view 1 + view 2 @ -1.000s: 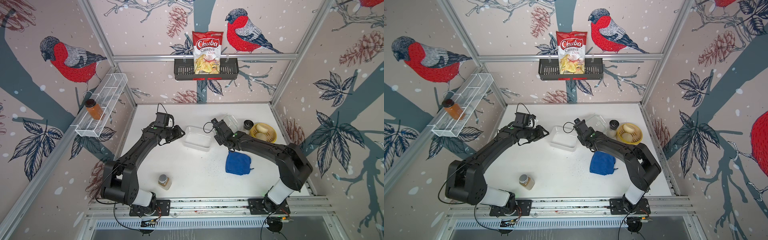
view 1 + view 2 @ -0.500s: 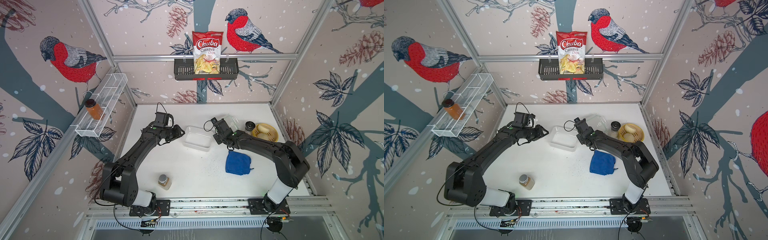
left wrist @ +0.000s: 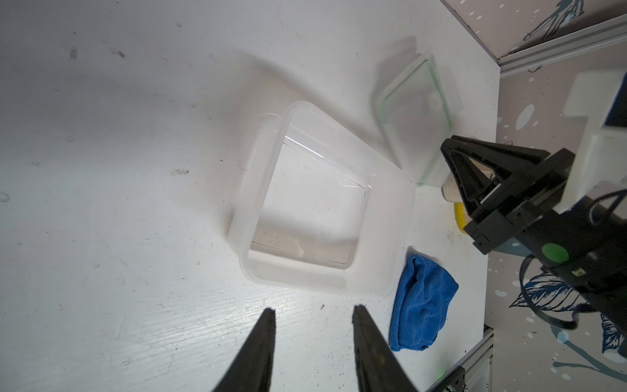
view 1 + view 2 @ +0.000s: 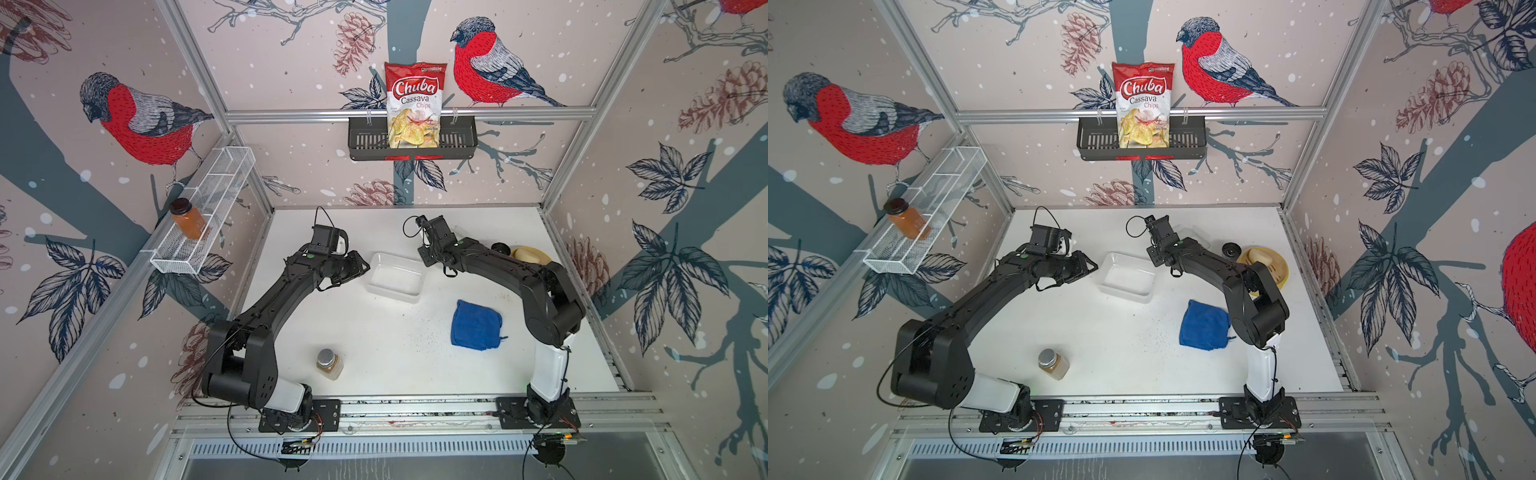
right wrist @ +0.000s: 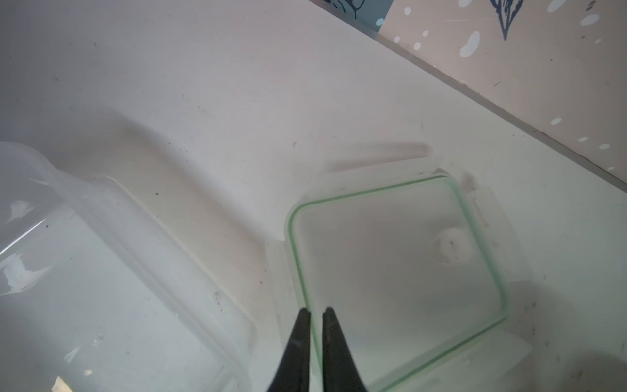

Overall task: Wipe the insides of the lunch boxes
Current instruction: Place the lid at the center of the board, then pick up the cleaning item at the center of the board.

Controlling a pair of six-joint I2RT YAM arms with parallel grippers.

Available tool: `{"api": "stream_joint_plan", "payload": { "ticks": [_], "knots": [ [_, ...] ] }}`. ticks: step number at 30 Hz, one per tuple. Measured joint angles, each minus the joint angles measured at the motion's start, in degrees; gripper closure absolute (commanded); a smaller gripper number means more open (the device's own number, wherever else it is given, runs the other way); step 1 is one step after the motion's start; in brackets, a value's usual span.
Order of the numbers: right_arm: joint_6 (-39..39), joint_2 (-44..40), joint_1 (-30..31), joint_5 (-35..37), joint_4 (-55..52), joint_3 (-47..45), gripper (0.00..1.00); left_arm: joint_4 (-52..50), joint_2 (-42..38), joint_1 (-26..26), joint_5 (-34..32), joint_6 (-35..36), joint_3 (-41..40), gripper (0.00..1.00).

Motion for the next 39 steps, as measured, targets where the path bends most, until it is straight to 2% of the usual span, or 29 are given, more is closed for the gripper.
{"api": "stream_joint_plan", "payload": {
  "ticks": [5, 11, 17, 23, 33, 39],
  "knots": [
    [0.00, 5.20, -0.76, -1.44, -3.34, 6.27, 0.87, 0.07, 0.39, 0.04, 0.00, 0.02, -0.28, 0.61],
    [0.81, 3.19, -1.05, -3.96, -5.99, 8.76, 0.86, -0.02, 0.72, 0.04, -0.22, 0.02, -0.04, 0.61],
    [6.19, -7.28, -1.03, -5.57, -8.46, 8.79, 0.68, -1.05, 0.72, 0.04, -1.09, 0.42, 2.36, 0.58],
    [13.49, -21.29, 0.24, -5.35, -10.71, -5.33, 0.54, -2.49, -0.39, 0.24, -2.54, 0.50, 4.15, 0.56],
    [31.21, -50.66, 4.20, -1.42, -8.81, -40.11, 0.41, 1.36, -6.29, 0.57, -3.78, -0.04, -0.07, 0.45],
    [41.07, -56.48, 4.28, 1.70, -9.49, -49.77, 0.35, 2.80, -2.95, 0.59, -3.96, -0.04, -0.28, 0.47]
  ]
}}
